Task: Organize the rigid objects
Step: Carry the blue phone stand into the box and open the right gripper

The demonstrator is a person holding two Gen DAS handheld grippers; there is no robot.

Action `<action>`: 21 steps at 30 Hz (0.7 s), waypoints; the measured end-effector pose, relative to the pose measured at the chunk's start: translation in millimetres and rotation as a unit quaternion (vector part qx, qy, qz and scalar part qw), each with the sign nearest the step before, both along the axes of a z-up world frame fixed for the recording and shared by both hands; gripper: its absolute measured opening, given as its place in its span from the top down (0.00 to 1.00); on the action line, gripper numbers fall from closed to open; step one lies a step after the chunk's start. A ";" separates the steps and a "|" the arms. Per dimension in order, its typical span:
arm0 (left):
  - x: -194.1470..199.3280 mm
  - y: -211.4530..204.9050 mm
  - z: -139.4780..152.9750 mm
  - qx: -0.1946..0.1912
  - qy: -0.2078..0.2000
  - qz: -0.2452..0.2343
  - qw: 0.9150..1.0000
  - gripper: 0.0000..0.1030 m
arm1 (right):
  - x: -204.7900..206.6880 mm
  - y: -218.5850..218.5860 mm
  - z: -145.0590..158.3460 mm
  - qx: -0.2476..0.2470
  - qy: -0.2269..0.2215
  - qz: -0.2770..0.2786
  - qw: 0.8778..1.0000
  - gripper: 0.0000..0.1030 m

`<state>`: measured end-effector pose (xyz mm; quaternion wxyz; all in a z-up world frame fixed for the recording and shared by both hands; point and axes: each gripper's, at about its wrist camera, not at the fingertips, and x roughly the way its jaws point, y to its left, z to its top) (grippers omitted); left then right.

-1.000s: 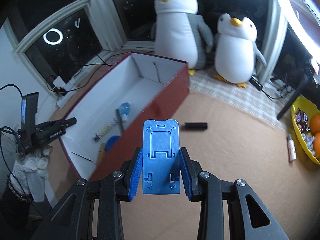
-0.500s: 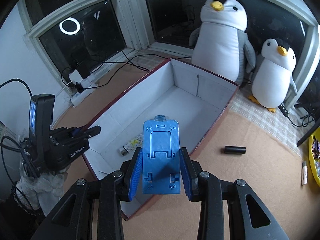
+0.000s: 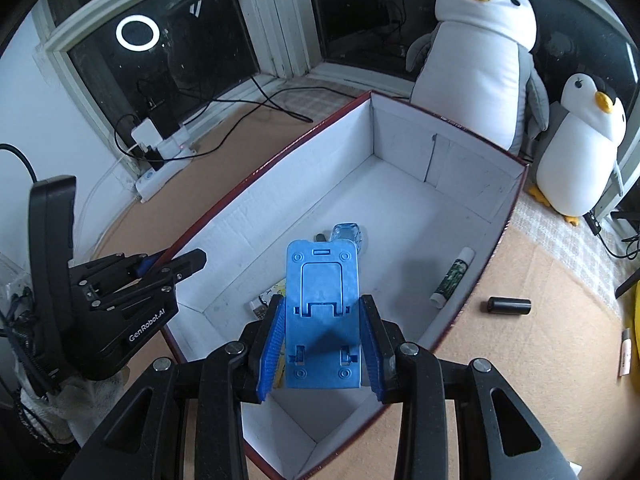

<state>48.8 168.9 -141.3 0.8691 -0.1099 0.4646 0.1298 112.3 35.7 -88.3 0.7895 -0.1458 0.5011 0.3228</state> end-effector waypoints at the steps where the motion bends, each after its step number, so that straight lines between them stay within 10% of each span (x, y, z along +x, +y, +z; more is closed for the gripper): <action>1: 0.1 -0.2 -0.1 0.000 0.000 0.000 1.000 0.86 | 0.1 1.4 -2.1 -0.002 0.001 0.000 1.000 0.68; 21: 4.6 -1.7 -2.0 0.004 0.005 0.000 1.000 0.86 | 9.3 -5.1 -2.9 0.015 -0.005 -0.020 1.000 0.45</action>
